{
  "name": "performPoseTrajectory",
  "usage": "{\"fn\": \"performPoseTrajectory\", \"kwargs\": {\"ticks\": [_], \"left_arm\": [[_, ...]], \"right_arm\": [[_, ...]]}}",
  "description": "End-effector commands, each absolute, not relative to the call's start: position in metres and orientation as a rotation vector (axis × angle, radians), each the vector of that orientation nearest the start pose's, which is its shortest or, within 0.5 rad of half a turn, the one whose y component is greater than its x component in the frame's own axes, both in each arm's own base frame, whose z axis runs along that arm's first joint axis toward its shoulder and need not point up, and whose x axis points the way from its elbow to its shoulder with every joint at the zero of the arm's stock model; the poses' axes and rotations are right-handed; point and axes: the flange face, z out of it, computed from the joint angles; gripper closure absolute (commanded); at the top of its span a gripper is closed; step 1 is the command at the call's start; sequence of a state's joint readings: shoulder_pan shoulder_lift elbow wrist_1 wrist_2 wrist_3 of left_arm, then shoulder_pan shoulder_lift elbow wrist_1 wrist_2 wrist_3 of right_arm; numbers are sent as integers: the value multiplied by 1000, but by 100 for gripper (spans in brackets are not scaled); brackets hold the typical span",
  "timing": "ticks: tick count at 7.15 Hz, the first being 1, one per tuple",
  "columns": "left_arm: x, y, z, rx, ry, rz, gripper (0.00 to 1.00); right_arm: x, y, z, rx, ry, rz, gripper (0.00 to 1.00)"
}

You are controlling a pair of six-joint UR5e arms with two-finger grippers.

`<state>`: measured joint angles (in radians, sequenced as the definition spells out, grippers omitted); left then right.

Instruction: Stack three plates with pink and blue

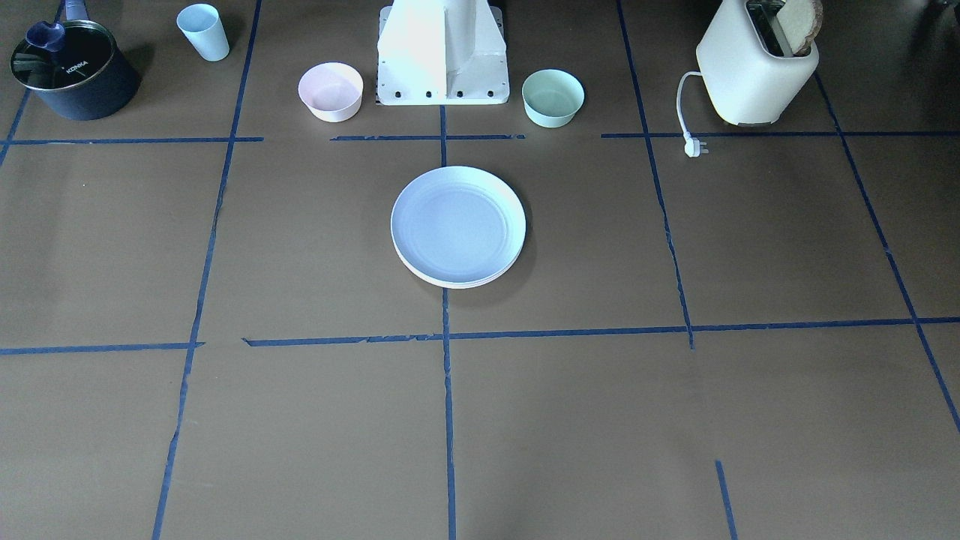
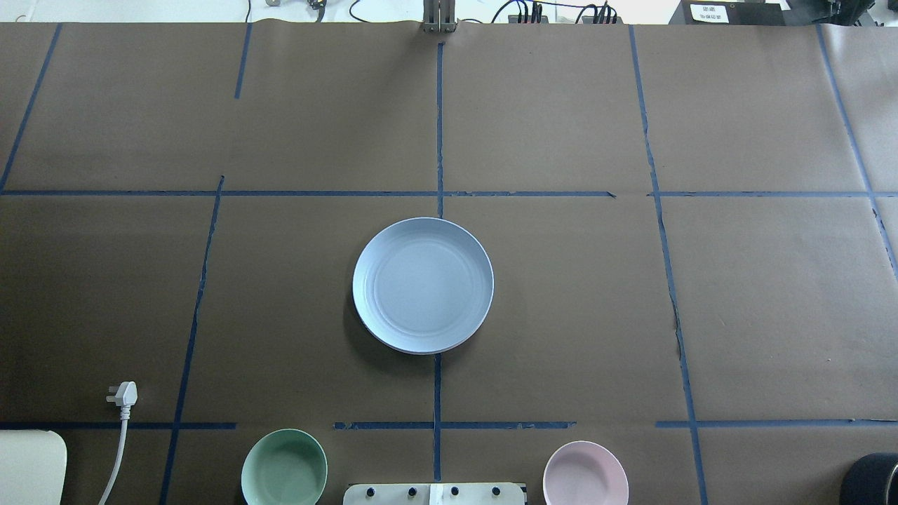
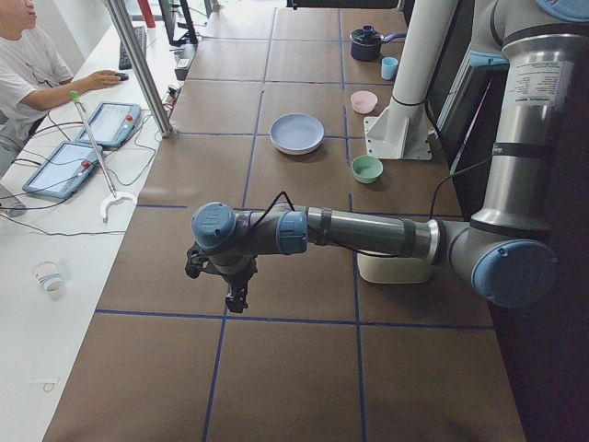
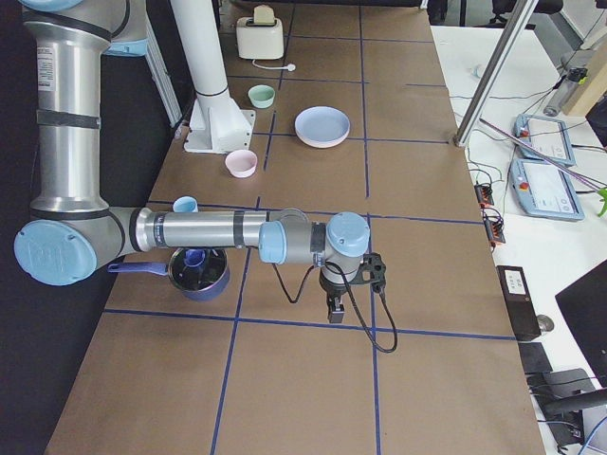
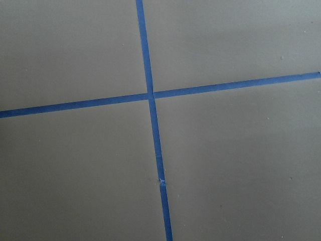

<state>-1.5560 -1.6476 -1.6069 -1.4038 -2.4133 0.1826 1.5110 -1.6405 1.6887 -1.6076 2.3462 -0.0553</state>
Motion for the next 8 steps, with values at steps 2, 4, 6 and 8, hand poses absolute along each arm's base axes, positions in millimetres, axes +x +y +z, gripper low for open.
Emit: {"fn": "performPoseTrajectory", "kwargs": {"ticks": [2,4,6,8], "left_arm": [[-51,-510,600,58,851,179,0],[-52,-480,620,68,850,187,0],[-51,-484,615,127,842,219,0],[-51,-483,621,102,841,199,0]], "right_arm": [[35,-467,638,8,-780,-112,0],[35,-466,638,7,-781,-110,0],[35,-467,635,12,-781,-112,0],[35,-466,635,12,-783,-112,0]]}}
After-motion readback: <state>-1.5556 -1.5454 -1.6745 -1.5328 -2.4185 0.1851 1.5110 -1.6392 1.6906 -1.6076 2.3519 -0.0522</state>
